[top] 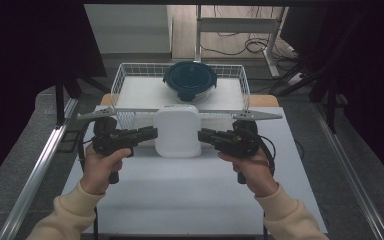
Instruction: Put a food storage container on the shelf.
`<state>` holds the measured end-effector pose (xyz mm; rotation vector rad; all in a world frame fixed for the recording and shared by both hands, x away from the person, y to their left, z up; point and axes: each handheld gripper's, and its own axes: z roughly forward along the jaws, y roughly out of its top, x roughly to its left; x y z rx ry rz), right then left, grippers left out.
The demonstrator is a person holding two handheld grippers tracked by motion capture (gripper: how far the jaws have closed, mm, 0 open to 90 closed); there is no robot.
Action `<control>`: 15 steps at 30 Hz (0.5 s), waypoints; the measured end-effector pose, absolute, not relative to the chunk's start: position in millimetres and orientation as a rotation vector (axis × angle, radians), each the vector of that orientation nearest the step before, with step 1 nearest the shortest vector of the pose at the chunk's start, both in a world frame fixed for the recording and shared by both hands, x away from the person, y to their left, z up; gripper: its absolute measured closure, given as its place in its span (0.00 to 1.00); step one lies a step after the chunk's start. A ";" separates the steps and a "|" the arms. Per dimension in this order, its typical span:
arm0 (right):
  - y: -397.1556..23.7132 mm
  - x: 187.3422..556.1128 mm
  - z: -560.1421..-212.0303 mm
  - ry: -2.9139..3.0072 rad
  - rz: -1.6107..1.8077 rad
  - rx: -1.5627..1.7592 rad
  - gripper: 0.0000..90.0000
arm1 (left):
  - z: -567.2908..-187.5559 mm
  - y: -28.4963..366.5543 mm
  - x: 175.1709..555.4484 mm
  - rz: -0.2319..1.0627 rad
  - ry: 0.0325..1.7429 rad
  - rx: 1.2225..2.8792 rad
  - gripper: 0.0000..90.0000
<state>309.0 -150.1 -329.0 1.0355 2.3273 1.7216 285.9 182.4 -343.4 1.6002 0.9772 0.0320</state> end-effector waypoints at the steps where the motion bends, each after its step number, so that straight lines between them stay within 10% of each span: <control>1: -150.0 309.9 -327.3 2.325 1.722 1.038 0.89 | -340.8 182.4 286.8 0.038 0.976 1.602 0.87; 15: -151.7 322.2 -302.7 2.285 1.727 1.011 0.89 | -308.9 178.9 297.7 0.085 0.943 1.609 0.87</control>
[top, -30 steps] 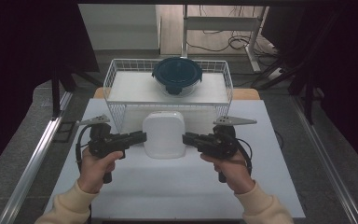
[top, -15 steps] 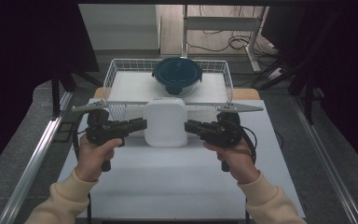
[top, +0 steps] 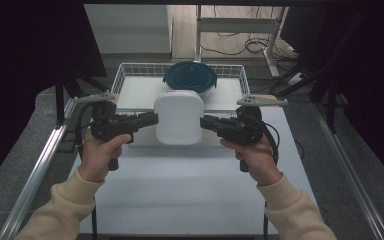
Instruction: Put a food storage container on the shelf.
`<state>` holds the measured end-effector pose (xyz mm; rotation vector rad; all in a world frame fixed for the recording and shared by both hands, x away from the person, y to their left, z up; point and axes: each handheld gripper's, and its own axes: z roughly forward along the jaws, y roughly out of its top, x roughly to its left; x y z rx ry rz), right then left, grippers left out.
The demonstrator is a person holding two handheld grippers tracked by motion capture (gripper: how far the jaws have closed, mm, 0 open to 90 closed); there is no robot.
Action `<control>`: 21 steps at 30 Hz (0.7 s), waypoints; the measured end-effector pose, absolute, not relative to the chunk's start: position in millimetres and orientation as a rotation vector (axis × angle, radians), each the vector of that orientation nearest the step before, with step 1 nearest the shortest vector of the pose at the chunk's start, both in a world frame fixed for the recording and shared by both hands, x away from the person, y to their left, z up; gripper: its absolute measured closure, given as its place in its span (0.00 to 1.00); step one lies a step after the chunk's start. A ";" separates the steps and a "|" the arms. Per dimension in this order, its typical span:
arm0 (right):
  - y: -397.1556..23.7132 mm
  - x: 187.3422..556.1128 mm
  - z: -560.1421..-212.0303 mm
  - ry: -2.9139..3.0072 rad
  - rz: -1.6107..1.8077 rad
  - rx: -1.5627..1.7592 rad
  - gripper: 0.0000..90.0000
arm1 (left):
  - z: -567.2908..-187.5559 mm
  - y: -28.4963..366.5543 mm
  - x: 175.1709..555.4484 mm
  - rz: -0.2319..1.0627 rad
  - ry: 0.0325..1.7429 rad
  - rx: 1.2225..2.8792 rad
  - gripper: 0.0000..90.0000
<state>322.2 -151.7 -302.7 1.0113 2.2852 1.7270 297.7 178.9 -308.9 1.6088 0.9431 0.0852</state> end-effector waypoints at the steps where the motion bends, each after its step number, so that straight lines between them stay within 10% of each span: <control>1: -152.0 323.2 -301.2 2.283 1.728 1.010 0.89 | -307.0 178.5 298.8 0.091 0.942 1.611 0.87; 21: -153.3 357.7 -256.1 2.240 1.722 1.004 0.89 | -262.1 177.3 341.5 0.104 0.900 1.621 0.88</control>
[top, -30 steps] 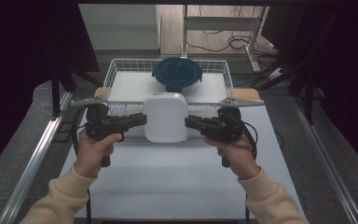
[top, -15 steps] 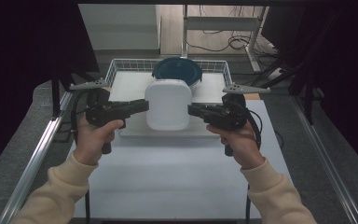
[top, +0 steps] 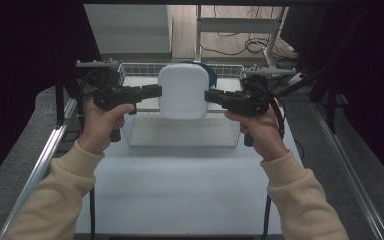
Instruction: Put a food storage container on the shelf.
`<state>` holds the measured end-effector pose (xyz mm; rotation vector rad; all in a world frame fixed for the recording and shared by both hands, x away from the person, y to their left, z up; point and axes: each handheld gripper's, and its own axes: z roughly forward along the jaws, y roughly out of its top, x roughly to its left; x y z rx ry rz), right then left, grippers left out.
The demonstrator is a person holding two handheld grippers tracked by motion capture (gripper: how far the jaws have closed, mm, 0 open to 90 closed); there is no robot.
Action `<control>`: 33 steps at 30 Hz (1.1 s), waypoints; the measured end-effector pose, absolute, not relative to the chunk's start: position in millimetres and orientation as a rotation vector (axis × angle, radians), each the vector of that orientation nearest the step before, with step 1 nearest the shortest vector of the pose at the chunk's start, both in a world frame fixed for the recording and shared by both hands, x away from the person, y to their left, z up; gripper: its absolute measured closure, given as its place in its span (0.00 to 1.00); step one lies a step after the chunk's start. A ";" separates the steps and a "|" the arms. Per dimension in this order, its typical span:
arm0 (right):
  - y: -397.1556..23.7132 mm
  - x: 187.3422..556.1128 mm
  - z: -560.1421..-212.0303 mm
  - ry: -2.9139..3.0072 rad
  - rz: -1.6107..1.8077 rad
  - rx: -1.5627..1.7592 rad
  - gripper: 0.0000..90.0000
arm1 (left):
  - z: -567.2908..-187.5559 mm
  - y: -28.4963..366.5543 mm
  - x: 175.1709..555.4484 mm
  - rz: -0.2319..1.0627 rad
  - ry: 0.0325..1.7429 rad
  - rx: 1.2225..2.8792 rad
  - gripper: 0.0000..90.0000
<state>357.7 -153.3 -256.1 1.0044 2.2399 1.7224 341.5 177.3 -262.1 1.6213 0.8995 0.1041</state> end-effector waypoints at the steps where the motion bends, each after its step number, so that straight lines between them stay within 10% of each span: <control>1: -153.0 359.2 -253.2 2.237 1.718 1.007 0.89 | -260.2 177.4 343.8 0.106 0.897 1.622 0.87; 33: -153.9 424.2 -227.6 2.223 1.691 1.137 0.88 | -239.0 174.8 418.7 0.023 0.953 1.599 0.87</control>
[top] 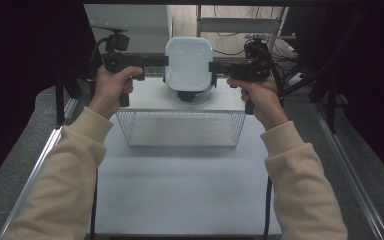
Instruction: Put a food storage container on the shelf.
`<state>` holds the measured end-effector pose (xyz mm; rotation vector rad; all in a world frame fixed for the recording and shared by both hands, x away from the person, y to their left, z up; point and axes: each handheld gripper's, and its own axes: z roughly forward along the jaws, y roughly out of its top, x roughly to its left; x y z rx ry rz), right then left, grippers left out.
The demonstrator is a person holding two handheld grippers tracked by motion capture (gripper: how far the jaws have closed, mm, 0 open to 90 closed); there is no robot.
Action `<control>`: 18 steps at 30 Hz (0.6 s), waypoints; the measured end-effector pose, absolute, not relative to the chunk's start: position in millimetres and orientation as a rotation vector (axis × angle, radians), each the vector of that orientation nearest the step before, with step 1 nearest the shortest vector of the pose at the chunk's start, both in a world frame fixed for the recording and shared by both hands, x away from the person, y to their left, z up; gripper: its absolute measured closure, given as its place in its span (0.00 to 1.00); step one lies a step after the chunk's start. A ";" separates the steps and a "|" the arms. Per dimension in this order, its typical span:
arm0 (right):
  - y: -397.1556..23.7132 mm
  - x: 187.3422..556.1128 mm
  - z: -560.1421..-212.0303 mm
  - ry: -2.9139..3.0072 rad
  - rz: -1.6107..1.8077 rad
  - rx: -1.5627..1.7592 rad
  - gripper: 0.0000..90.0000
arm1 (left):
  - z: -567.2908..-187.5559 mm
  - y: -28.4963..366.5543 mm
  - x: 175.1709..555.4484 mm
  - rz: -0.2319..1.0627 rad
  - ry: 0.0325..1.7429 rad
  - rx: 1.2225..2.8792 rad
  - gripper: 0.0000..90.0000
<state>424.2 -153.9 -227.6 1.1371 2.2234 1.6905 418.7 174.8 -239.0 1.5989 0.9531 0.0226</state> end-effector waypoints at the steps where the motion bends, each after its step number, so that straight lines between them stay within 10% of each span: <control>1: -153.7 427.1 -229.0 2.225 1.693 1.155 0.88 | -239.6 174.7 420.0 0.016 0.960 1.598 0.87; 18: -155.9 463.8 -242.0 2.167 1.817 1.398 0.83 | -248.2 175.8 459.0 -0.102 1.074 1.509 0.86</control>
